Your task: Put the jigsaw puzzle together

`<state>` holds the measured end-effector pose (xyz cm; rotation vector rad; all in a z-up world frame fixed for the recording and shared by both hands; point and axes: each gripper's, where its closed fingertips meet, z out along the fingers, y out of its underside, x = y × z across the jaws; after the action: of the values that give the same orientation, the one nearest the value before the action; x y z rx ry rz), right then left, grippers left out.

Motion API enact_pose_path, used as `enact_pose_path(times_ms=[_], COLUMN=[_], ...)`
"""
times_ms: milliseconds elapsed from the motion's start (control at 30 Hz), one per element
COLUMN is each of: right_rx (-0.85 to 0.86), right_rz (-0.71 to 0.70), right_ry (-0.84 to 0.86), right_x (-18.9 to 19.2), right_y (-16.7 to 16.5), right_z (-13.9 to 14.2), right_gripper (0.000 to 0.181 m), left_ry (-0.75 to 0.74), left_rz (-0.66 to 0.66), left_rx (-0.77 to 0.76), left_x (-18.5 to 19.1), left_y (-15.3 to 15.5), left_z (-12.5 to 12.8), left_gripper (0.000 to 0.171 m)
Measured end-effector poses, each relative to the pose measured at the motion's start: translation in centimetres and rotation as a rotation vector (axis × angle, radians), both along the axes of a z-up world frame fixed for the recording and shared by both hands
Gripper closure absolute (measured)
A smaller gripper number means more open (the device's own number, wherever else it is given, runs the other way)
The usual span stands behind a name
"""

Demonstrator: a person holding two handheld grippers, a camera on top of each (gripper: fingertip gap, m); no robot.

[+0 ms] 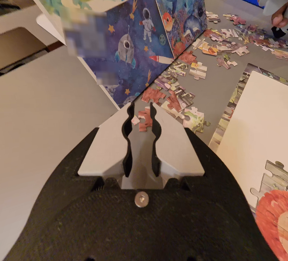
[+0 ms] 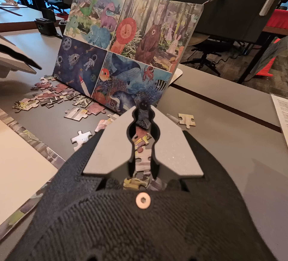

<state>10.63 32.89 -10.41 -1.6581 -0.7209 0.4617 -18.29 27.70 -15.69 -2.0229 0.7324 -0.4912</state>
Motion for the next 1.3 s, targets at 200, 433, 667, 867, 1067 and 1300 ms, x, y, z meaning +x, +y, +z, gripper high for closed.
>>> enact_pose_path(times_ms=[200, 433, 667, 867, 1067, 1300], right_rx=[0.021, 0.015, 0.008, 0.046, 0.049, 0.056], right_rz=[0.0, 0.002, 0.008, -0.003, -0.005, -0.008], right_ry=[-0.017, -0.024, -0.034, -0.048, -0.051, -0.053], right_x=[-0.2, -0.3, -0.4, -0.4, -0.3, -0.3], right_y=[-0.1, -0.1, -0.1, -0.2, -0.2, -0.2], right_z=[0.2, -0.1, -0.5, 0.0, 0.1, 0.3], right_gripper=[0.172, 0.172, 0.172, 0.176, 0.176, 0.175], left_ry=[0.058, 0.24, 0.218, 0.224, 0.221, 0.21], left_rz=[-0.05, -0.063, -0.092, -0.093, -0.096, -0.096], left_rx=[-0.092, -0.095, -0.124, -0.119, -0.118, -0.099], left_x=[0.3, 0.5, 0.8, 0.9, 0.9, 0.9], left_y=[-0.8, -1.1, -1.5, -1.5, -1.6, -1.5], left_z=[-1.6, -3.5, -3.6, -3.6, -3.5, -3.1], left_gripper=[0.154, 0.151, 0.158, 0.16, 0.161, 0.162])
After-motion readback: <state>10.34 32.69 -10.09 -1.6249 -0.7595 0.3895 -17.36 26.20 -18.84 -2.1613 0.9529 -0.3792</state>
